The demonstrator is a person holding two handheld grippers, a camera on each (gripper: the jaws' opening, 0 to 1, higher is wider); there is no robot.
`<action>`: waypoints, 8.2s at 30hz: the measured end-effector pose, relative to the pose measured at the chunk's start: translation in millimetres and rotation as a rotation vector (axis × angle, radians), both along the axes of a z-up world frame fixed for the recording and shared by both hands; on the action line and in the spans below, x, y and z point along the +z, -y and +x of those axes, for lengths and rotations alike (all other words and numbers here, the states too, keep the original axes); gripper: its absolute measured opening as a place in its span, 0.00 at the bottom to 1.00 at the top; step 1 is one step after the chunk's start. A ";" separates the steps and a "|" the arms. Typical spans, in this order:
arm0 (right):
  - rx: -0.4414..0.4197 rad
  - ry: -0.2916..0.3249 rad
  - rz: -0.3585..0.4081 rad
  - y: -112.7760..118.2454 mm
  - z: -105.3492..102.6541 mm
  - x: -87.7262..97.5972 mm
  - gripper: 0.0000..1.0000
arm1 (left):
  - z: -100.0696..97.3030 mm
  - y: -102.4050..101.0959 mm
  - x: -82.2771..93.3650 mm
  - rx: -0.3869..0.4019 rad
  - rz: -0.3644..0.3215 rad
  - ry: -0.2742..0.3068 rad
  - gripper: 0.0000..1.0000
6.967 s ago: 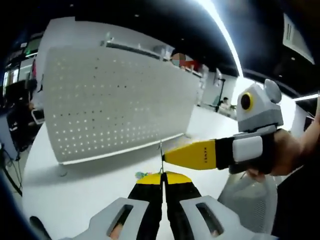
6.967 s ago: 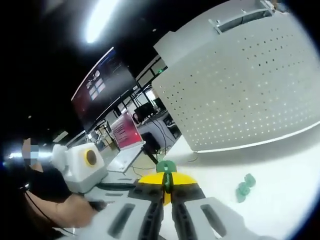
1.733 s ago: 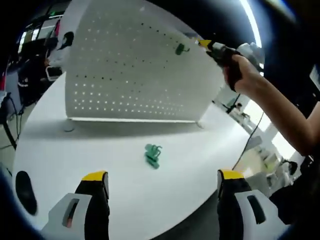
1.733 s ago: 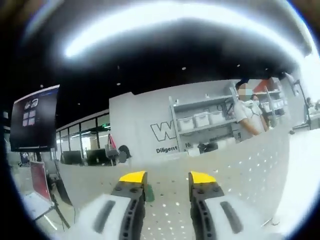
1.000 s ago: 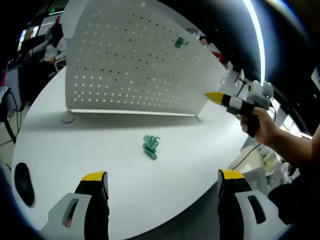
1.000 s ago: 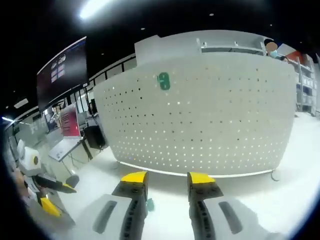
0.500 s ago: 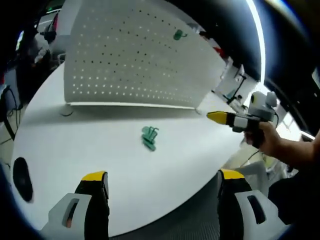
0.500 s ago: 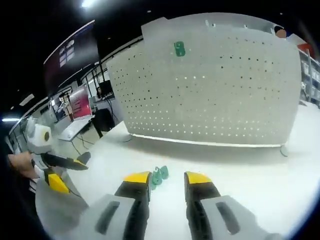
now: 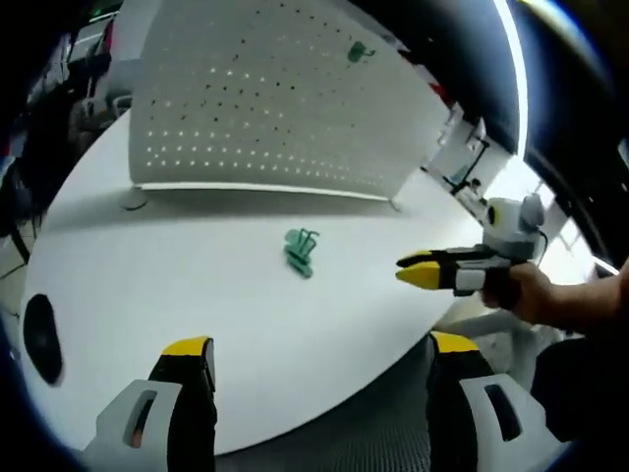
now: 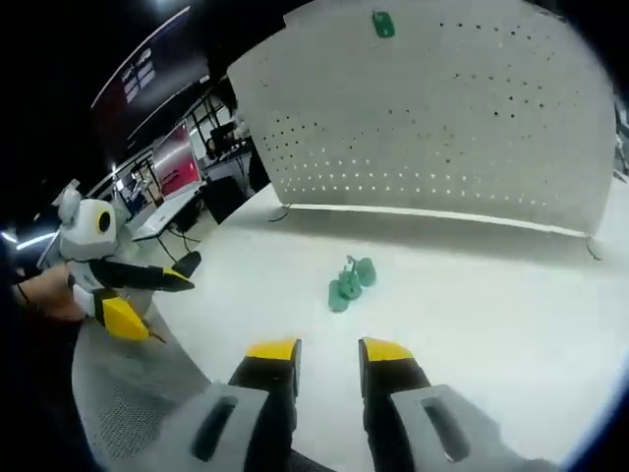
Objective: Insert the hook assembly into the mounting plate slot until the hook locks in place.
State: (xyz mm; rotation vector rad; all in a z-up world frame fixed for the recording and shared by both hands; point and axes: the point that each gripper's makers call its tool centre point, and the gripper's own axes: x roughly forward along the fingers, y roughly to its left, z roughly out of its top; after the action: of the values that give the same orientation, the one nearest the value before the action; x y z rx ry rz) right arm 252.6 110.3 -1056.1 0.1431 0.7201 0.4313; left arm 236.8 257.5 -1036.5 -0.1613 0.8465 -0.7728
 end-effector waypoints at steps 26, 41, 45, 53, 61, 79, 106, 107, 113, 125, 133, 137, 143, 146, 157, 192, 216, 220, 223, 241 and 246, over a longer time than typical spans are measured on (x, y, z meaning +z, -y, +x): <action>0.043 -0.069 -0.005 -33.1 83.9 -37.0 0.16 | 12.3 -9.4 -11.1 0.029 0.007 -0.037 0.88; 0.013 -0.110 0.009 -34.2 108.3 -53.0 0.06 | 13.6 -15.4 -19.5 0.033 0.020 -0.065 0.87; 0.019 -0.120 0.015 -36.8 109.4 -55.8 0.01 | 13.1 -14.8 -20.8 0.032 0.023 -0.071 0.87; 0.019 -0.121 0.034 -41.9 109.6 -53.5 0.00 | 14.4 -10.5 -21.4 0.026 0.024 -0.076 0.86; 0.004 -0.027 0.119 -57.4 106.7 -15.2 0.00 | 17.6 -9.5 -18.2 0.034 0.020 -0.067 0.86; -0.027 0.175 0.182 -54.6 97.8 73.2 0.00 | 40.4 11.8 16.8 0.007 -0.015 0.018 0.84; 0.003 0.374 0.263 -94.2 28.7 148.4 0.00 | 41.0 25.4 65.2 0.068 -0.162 0.059 0.67; 0.008 0.377 0.262 -96.1 27.8 149.0 0.00 | 40.6 25.8 65.7 0.068 -0.165 0.058 0.65; 0.030 0.384 0.264 -106.0 22.8 150.0 0.00 | 39.6 25.8 74.5 0.105 -0.239 0.037 0.54; 0.049 0.461 0.245 -109.2 25.9 163.5 0.00 | 39.0 39.3 90.9 0.131 -0.472 -0.060 0.21; 0.052 0.483 0.227 -108.8 26.0 165.9 0.00 | 38.0 49.2 100.3 0.138 -0.569 -0.091 0.05; 0.055 0.485 0.227 -110.9 24.4 166.1 0.00 | 37.2 47.2 101.0 0.126 -0.569 -0.088 0.05; 0.073 0.493 0.213 -119.7 21.0 165.2 0.00 | 34.4 40.2 99.7 0.122 -0.547 -0.080 0.03; 0.079 0.490 0.206 -121.1 20.0 163.9 0.00 | 34.9 37.4 97.8 0.118 -0.508 -0.058 0.03; 0.092 0.467 0.218 -125.1 21.8 161.5 0.00 | 37.9 29.6 97.1 0.103 -0.395 0.002 0.01; 0.207 0.318 0.200 -143.4 50.5 139.0 0.04 | 69.9 5.1 70.3 0.100 -0.227 0.090 0.01; 0.221 0.266 0.192 -142.3 61.2 130.2 0.15 | 91.3 -1.1 53.6 0.085 -0.145 0.108 0.01; 0.218 0.261 0.187 -139.1 61.1 128.6 0.16 | 92.2 -2.8 53.1 0.073 -0.118 0.122 0.01; 0.209 0.260 0.194 -138.1 62.6 129.2 0.16 | 92.3 -4.3 52.7 0.067 -0.096 0.137 0.01; 0.131 0.203 0.332 -136.0 65.2 129.7 0.14 | 90.3 10.3 70.2 0.032 -0.067 0.225 0.01; 0.086 0.199 0.374 -132.0 65.9 133.9 0.11 | 88.2 16.1 79.0 0.035 -0.091 0.245 0.01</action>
State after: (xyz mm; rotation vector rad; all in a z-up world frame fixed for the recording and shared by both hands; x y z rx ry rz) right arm 318.5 242.3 -922.2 0.4163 0.4457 0.6512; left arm 325.0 241.4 -957.5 -0.1581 0.5759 -0.7805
